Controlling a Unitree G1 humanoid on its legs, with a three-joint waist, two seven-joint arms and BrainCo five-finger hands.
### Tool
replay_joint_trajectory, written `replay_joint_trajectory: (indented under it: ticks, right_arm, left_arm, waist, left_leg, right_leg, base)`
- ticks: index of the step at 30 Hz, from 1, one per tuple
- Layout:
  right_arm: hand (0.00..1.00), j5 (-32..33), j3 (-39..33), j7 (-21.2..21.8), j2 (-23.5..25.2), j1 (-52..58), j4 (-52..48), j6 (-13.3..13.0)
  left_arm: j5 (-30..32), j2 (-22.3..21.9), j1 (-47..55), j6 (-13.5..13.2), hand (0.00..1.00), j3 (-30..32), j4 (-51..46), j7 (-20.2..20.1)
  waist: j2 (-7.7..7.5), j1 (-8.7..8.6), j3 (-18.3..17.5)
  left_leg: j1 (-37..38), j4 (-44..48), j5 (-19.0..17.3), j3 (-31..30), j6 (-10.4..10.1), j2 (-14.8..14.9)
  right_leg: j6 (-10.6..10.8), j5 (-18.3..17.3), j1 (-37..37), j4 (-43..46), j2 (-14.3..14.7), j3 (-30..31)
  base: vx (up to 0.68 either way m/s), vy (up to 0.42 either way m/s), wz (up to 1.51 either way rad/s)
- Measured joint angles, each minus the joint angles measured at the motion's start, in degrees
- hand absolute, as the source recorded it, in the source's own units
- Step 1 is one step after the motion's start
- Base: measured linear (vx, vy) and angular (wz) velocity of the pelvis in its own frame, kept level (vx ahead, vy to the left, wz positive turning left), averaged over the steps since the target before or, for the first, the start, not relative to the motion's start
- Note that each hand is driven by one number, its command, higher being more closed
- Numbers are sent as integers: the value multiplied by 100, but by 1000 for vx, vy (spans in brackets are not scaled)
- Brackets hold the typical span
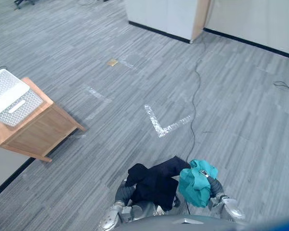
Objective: Tidy the bed and pick cloth on bed and put in laundry
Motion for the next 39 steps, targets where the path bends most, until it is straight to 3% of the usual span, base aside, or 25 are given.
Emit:
replay_joint_trajectory:
  ticks: [1, 3, 4, 7, 9, 11, 14, 15, 16, 17, 18, 19, 20, 22, 24, 27, 29, 30, 31, 32, 33, 35, 37, 38, 39]
  right_arm:
    - [100, 7, 17, 8, 8, 4, -20, -1]
    - [100, 50, 88, -3, 28, 193, -272, -50]
    - [100, 155, 157, -33, 102, 363, -495, -136]
    - [100, 428, 208, -231, 217, 524, -762, -260]
    - [100, 537, 200, -355, 204, 491, -704, -260]
    - [100, 648, 98, -327, 196, 612, -704, -258]
    - [100, 908, -298, 284, 108, 852, -682, -262]
    - [100, 1021, -382, 796, -22, 902, -588, -1004]
    - [100, 1113, -380, 1099, -71, 952, -833, -1554]
    - [100, 1111, -367, 1259, -124, 1007, -1366, -1939]
    - [100, 1079, -308, 1259, -148, 1096, -1856, -2042]
    - [100, 1049, -268, 1253, -118, 1102, -2043, -2069]
    - [100, 910, -286, 1194, -126, 1099, -2231, -2066]
    - [100, 732, -275, 1133, -181, 1112, -2242, -1971]
    - [100, 696, -279, 1130, -302, 1156, -2213, -1771]
    - [100, 702, -296, 1202, -348, 1399, -2197, -1376]
    - [100, 700, -300, 1252, -389, 1546, -2090, -1132]
    - [100, 699, -297, 1255, -391, 1537, -2002, -1090]
    - [100, 699, -291, 1256, -408, 1512, -1851, -967]
    - [100, 697, -220, 1256, -410, 1472, -1736, -849]
    - [100, 695, -173, 1256, -420, 1465, -1725, -803]
    - [100, 695, -54, 1241, -418, 1258, -1793, -575]
    - [100, 695, -1, 1212, -375, 1230, -1878, -390]
    - [100, 697, 42, 1162, -308, 1235, -2014, -270]
    - [100, 696, 108, 1113, -214, 1247, -2107, -176]
  left_arm:
    - [41, 9, -21, 32, 100, -24, 65, 121]
    - [108, 36, -12, 158, 100, -112, 77, 323]
    - [106, 112, -28, 201, 100, -164, 51, 408]
    - [105, 210, -277, 343, 100, -297, 60, 569]
    - [106, 186, -385, 402, 100, -326, 81, 598]
    - [118, 211, -374, 395, 100, -257, 82, 608]
    - [116, 229, -57, 399, 100, 19, 102, 585]
    - [110, 114, 61, 394, 100, 114, 106, 572]
    - [110, 48, 159, 373, 100, 192, 85, 543]
    - [105, -67, 275, 342, 100, 277, 85, 515]
    - [97, -164, 366, 298, 100, 341, 82, 441]
    - [101, -202, 395, 249, 100, 342, 64, 401]
    - [133, -246, 403, 118, 100, 339, -11, 339]
    - [278, -243, 399, -49, 100, 339, -182, 305]
    - [321, -243, 398, -155, 100, 324, -293, 281]
    - [313, -235, 400, -147, 100, 282, -401, 227]
    - [306, -255, 363, -75, 100, 138, -425, 235]
    - [303, -255, 351, -45, 100, 111, -427, 234]
    - [295, -242, 281, 2, 100, 89, -406, 238]
    - [253, -178, 248, 40, 100, 90, -406, 227]
    - [237, -146, 232, 42, 100, 90, -401, 225]
    - [232, -148, 223, 118, 100, 232, -412, 236]
    - [307, -66, 218, 130, 100, 239, -420, 269]
    - [411, 26, 205, 142, 100, 233, -441, 351]
    - [542, 127, 188, 178, 100, 217, -462, 435]
  waist:
    - [-1, -41, 21]
    - [-16, -128, 32]
    - [-77, -207, 6]
    - [-168, -411, -15]
    - [-129, -411, 10]
    - [-161, -401, 21]
    - [-158, -467, -51]
    - [40, -404, -95]
    - [162, -416, -100]
    - [258, -465, -78]
    - [318, -521, -39]
    - [383, -552, -15]
    - [418, -558, 57]
    - [335, -414, 118]
    - [315, -342, 120]
    - [301, -327, 127]
    - [271, -340, 139]
    - [270, -328, 140]
    - [247, -272, 151]
    - [126, -229, 53]
    - [85, -223, -10]
    - [25, -219, -36]
    - [-105, -225, -74]
    - [-212, -229, -74]
    - [-362, -273, -80]
  left_leg:
    - [446, -128, -35, -455, -53, -27]
    - [1071, -294, -33, -1024, -58, 13]
    - [1308, -340, -41, -1403, -77, 27]
    - [1638, -485, -291, -2393, -577, 265]
    - [1759, -481, -412, -2776, -797, 451]
    - [2105, -482, -718, -2931, -1334, 705]
    - [2549, -341, -1107, -3133, -1715, 1002]
    - [2494, 119, -1086, -3135, -1751, 1232]
    - [2239, 772, -967, -3119, -1766, 1351]
    - [1707, 1908, -445, -3031, -1787, 1483]
    - [1084, 3136, 637, -3002, -1880, 1718]
    - [765, 3771, 899, -2972, -1935, 1887]
    - [187, 4863, 657, -2878, -1831, 2053]
    - [-428, 5450, 259, -2741, -1820, 1859]
    - [-938, 5094, -83, -2318, -1827, 1622]
    - [-1121, 2827, -314, -1228, -1841, 1266]
    - [-991, 447, 336, -674, -1760, 813]
    - [-960, -29, 615, -630, -1735, 745]
    - [-905, -413, 1342, -422, -1505, 733]
    - [-803, -460, 1220, -297, -966, 586]
    - [-786, -476, 1129, -280, -928, 530]
    - [-487, -309, 805, -261, -494, 394]
    - [-235, -219, 573, -292, -461, 296]
    - [64, -317, 372, -505, -507, 178]
    - [361, -367, 232, -711, -525, 60]
  right_leg:
    - [-230, -72, -279, 715, -379, -107]
    - [-447, -215, -737, 876, -668, 56]
    - [-423, -245, -1169, 566, -740, 405]
    - [-324, -333, -2024, -1319, -607, 1027]
    - [-266, 63, -2285, -3033, -403, 1448]
    - [-174, 969, -2467, -4675, -297, 1813]
    - [-432, 1545, -2702, -3827, -198, 1859]
    - [-483, 1154, -2867, -3095, -48, 1769]
    - [-571, 844, -2897, -2831, 31, 1713]
    - [-686, 526, -2795, -2685, 162, 1640]
    - [-778, 331, -2474, -2851, 306, 1558]
    - [-840, 253, -2235, -2999, 401, 1479]
    - [-1025, 93, -1691, -3273, 543, 1343]
    - [-1201, -60, -981, -3693, 558, 1204]
    - [-1221, -99, -400, -4197, 565, 1113]
    - [-1023, -81, 304, -4878, 547, 910]
    - [-838, -189, 734, -5205, 509, 757]
    - [-774, -227, 812, -5246, 517, 744]
    - [-627, -316, 1003, -5272, 509, 747]
    - [-578, -347, 1062, -5209, 368, 763]
    - [-572, -342, 1009, -5109, 297, 780]
    - [-440, -304, 795, -4038, 4, 788]
    - [-158, -127, 441, -2742, -246, 755]
    - [86, 335, -13, -1453, -524, 786]
    - [16, 499, -481, -72, -828, 850]
  base:
    - [808, -79, 135]
    - [690, -135, 155]
    - [570, -210, 186]
    - [539, -272, 180]
    - [495, -341, 132]
    - [611, -458, 97]
    - [560, -471, 71]
    - [619, -515, 30]
    - [725, -605, -5]
    - [564, -498, -6]
    - [545, -451, 7]
    - [544, -399, 31]
    - [546, -340, 36]
    - [606, -369, 25]
    - [423, -220, 15]
    - [542, -149, 23]
    - [554, -47, 33]
    - [531, -9, 15]
    - [543, 33, 4]
    - [553, 58, 0]
    - [559, 98, -3]
    - [569, 124, 3]
    - [578, 116, 24]
    - [660, 86, 58]
    - [523, 30, 70]
